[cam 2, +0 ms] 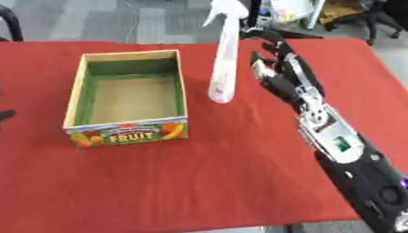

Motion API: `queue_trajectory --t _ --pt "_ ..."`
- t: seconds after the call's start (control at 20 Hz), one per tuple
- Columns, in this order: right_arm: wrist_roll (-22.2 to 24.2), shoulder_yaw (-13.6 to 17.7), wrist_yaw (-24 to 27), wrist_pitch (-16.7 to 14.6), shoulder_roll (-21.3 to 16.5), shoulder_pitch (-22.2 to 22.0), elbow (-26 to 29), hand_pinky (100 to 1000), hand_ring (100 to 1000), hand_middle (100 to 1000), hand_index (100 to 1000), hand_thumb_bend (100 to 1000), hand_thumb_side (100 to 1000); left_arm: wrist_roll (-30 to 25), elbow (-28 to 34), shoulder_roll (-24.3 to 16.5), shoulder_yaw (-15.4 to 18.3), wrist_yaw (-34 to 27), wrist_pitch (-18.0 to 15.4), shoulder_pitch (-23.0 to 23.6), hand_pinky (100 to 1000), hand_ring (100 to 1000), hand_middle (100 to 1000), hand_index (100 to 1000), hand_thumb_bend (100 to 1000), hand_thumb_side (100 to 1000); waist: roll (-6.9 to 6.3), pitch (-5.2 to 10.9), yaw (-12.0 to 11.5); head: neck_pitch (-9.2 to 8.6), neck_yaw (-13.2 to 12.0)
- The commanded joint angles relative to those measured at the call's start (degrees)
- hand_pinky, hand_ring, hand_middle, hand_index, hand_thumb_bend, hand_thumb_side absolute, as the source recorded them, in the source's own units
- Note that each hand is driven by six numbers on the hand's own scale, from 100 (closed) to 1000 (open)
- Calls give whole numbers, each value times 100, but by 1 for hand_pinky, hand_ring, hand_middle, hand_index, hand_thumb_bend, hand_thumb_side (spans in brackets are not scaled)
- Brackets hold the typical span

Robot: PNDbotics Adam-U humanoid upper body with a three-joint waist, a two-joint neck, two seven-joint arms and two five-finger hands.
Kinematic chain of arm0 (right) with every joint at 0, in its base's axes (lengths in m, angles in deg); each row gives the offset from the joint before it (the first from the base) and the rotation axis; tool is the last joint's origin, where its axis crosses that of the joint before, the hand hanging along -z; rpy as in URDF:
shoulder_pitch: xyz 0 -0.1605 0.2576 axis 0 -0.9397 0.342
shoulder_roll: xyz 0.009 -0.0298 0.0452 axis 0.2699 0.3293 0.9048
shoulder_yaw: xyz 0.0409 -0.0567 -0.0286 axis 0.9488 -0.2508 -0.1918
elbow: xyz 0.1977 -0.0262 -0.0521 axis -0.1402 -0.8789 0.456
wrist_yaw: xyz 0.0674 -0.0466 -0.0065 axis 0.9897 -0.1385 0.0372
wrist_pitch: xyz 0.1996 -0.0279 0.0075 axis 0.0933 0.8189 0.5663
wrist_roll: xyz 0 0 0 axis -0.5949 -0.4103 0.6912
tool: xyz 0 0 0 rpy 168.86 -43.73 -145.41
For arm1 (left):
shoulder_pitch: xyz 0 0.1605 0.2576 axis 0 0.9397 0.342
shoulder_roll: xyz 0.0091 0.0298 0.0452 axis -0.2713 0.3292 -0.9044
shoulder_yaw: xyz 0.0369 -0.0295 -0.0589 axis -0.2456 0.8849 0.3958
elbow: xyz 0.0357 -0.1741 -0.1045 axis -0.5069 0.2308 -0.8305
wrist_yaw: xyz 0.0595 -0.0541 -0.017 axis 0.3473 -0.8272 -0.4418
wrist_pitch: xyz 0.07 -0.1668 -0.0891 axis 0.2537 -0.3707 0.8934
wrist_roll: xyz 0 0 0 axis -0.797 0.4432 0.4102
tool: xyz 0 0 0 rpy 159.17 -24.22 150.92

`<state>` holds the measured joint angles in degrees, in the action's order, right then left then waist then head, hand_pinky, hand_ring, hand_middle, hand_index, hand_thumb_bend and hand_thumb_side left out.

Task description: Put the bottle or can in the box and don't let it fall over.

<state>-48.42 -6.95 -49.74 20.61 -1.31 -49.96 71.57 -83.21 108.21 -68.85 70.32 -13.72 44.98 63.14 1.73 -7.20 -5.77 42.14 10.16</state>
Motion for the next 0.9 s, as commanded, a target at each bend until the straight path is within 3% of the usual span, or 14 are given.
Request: queue_trajectory --t 0.05,0.9 --pt "121 -11 88 -46 -157 195 -26 884 1000 1000 1000 100 478 -32 53 -27 -8 10 -11 -41 837 1000 903 907 585 665 -16 110 -14 -24 14" --pt "497 -186 220 -195 -67 773 -670 887 1000 1000 1000 100 488 -75 50 10 -22 3 -22 -52 837 1000 902 907 577 670 -58 97 -107 -30 57"
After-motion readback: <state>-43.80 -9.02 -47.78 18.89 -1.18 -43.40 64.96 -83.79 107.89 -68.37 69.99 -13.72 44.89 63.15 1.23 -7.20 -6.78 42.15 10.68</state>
